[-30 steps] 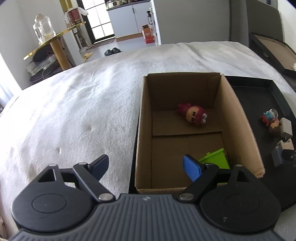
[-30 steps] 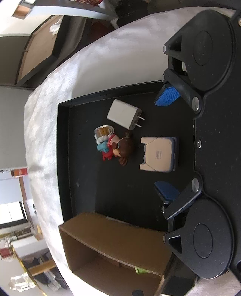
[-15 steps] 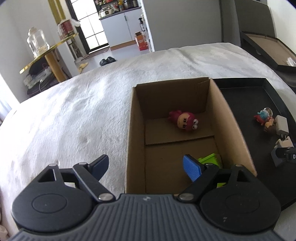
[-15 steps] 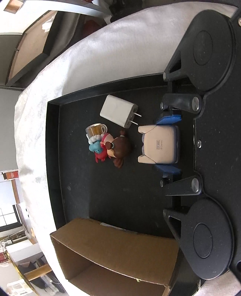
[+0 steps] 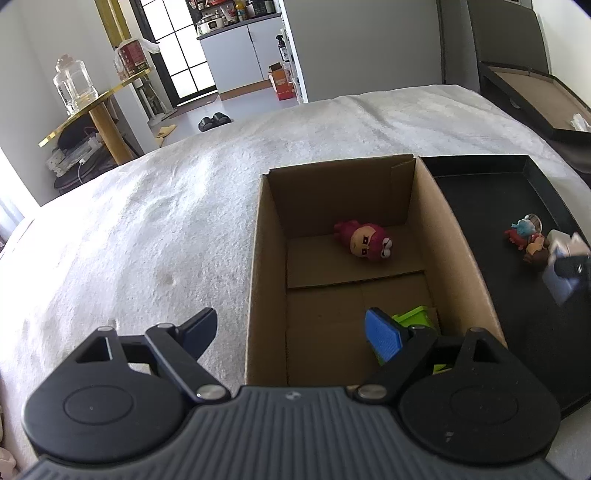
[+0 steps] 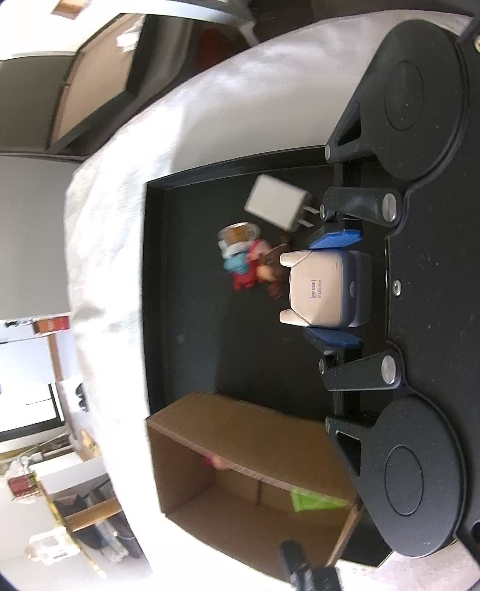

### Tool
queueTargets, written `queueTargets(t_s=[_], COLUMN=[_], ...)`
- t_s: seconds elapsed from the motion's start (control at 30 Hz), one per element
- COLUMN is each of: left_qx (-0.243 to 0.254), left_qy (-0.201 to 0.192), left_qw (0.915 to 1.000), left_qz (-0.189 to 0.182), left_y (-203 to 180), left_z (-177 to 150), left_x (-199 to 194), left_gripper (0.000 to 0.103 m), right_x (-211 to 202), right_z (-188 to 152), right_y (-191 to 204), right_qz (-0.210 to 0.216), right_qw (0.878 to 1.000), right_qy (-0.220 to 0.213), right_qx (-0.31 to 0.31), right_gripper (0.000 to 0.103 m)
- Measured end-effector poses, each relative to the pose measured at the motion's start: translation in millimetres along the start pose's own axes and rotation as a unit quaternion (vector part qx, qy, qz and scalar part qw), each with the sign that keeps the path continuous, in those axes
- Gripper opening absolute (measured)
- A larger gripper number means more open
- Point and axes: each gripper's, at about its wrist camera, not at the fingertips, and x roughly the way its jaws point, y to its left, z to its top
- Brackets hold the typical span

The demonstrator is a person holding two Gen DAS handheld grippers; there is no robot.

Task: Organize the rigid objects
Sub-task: 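Carry the beige plug adapter with the right gripper and release it into the box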

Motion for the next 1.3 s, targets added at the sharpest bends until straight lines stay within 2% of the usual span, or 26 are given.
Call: queueTargets(t_s=[0.2,0.4,0.57,0.67,0.8,0.97,1.17,1.3], left_qx=[-0.019,-0.046,-0.054,-0.058,-0.065,-0.073,-0.083,-0.085], left_qy=[0.001,-0.011,-0.010,-0.013,-0.013,-0.012,-0.013,-0.017], left_qw=[0.9998,0.9988,0.9985,0.9982,0.9978,0.9972,0.9963,0.9961], left_qz=[0.007,0.014,0.000,0.004,0.006,-0.009,-0.016,-0.019], left_y=[7,18,21,23,26,29,34,36], left_z=[-3,-3,-3,-4,-4,-4,-6,-7], left_x=[2,2,8,9,12,17,22,22], left_gripper=[0.086,0.080,0.061,0.052,0.044,0.026,0.010,0.008], right_x=[-8,-13,-19,-20,-19,-19,-15,-12], right_z=[21,34,39,40,39,37,35,31], right_y=[15,36,53,62,75,89,104,113], right_qz=[0.020,0.042,0.070,0.085,0.094,0.103,0.112,0.116], right_qw=[1.000,0.998,0.994,0.992,0.988,0.984,0.980,0.976], right_qy=[-0.022,-0.045,-0.067,-0.076,-0.081,-0.093,-0.099,-0.104], right_qx=[-0.009,-0.028,-0.048,-0.061,-0.086,-0.110,-0.133,-0.149], right_gripper=[0.043,0.043,0.043,0.043,0.043,0.043,0.043,0.044])
